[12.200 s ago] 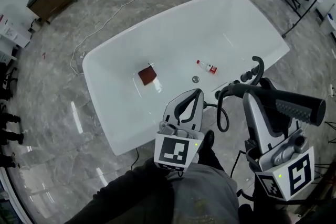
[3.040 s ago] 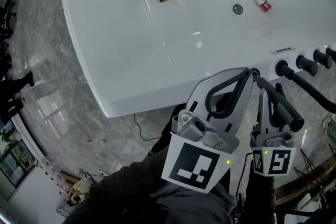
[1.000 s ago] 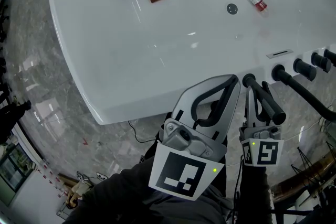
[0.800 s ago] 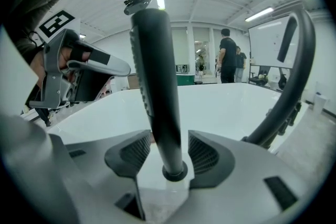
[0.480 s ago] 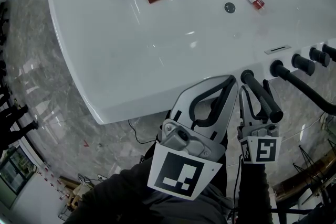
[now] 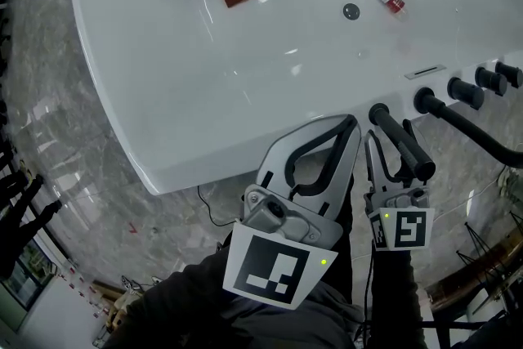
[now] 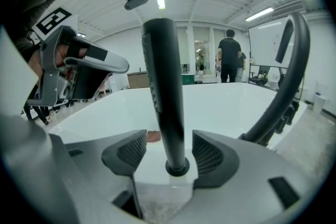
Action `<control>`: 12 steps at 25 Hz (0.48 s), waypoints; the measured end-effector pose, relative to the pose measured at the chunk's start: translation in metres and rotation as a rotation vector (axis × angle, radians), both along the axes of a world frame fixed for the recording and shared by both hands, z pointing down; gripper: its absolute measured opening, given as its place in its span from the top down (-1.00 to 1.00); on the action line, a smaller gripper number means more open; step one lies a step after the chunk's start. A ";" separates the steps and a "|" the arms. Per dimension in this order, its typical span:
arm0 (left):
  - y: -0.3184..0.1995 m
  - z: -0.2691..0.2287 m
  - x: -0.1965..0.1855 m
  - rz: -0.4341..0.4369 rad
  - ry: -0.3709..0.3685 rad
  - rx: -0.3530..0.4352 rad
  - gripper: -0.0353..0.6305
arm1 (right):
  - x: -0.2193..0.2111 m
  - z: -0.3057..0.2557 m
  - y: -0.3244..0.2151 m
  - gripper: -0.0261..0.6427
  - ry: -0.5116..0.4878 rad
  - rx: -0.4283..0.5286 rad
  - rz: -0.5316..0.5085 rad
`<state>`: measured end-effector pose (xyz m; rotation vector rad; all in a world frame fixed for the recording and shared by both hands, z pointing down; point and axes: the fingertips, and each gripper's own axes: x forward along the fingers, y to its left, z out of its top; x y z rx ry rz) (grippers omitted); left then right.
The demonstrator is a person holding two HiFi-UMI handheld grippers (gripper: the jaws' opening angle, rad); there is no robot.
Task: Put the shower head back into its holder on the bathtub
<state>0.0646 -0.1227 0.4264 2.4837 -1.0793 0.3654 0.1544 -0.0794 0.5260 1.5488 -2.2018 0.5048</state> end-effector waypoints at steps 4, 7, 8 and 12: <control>0.006 -0.001 -0.010 0.048 -0.034 -0.010 0.88 | -0.008 -0.006 -0.002 0.14 0.003 0.009 0.003; 0.009 0.000 -0.027 0.030 -0.043 -0.054 0.88 | -0.022 -0.007 -0.004 0.14 0.011 0.014 -0.001; 0.006 -0.003 -0.029 -0.001 -0.022 -0.050 0.88 | -0.023 -0.006 -0.004 0.14 0.027 0.013 -0.017; -0.007 -0.013 -0.018 -0.078 0.006 0.026 0.88 | -0.013 -0.003 -0.006 0.14 0.019 0.007 -0.042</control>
